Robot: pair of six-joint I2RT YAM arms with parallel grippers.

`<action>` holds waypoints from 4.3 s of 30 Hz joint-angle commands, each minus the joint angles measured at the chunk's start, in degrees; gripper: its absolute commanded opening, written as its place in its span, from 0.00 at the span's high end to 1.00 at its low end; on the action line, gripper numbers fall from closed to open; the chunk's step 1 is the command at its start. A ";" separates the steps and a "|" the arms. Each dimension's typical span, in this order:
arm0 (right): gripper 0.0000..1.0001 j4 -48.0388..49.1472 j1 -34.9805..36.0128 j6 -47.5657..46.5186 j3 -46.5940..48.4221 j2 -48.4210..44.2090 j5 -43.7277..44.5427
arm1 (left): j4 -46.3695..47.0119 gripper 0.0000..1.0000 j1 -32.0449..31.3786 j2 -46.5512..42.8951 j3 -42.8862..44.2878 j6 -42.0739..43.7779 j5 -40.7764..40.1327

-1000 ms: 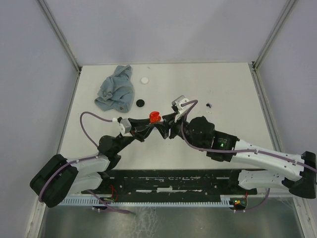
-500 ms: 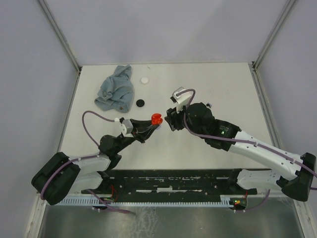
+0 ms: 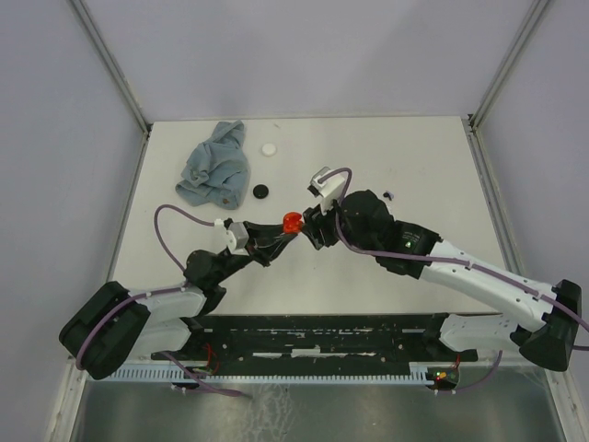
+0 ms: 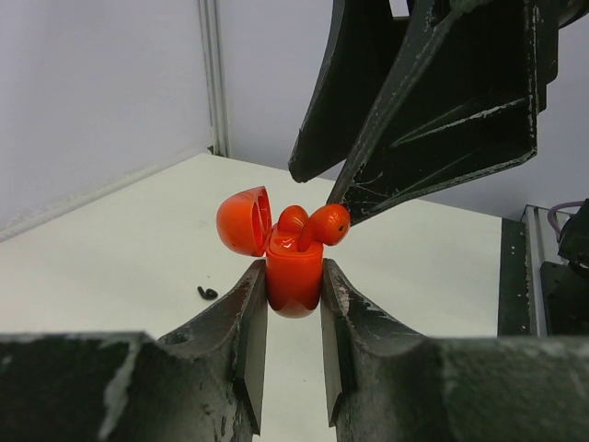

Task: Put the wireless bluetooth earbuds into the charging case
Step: Place the earbud in the charging case, then close the charging case, then place the charging case at the center of the board.

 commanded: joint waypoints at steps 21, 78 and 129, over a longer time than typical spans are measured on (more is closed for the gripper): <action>0.34 -0.15 -0.21 3.17 5.64 3.08 -3.37 | -0.75 0.97 -0.33 0.64 2.99 0.58 3.96; 0.00 -17.30 -11.09 -13.23 5.40 -0.75 -17.59 | -33.69 0.97 0.38 8.50 15.82 -16.09 5.68; 0.00 -2.95 -11.14 1.23 -17.88 -12.89 1.71 | -89.97 0.33 -7.72 14.52 33.72 -24.87 -40.72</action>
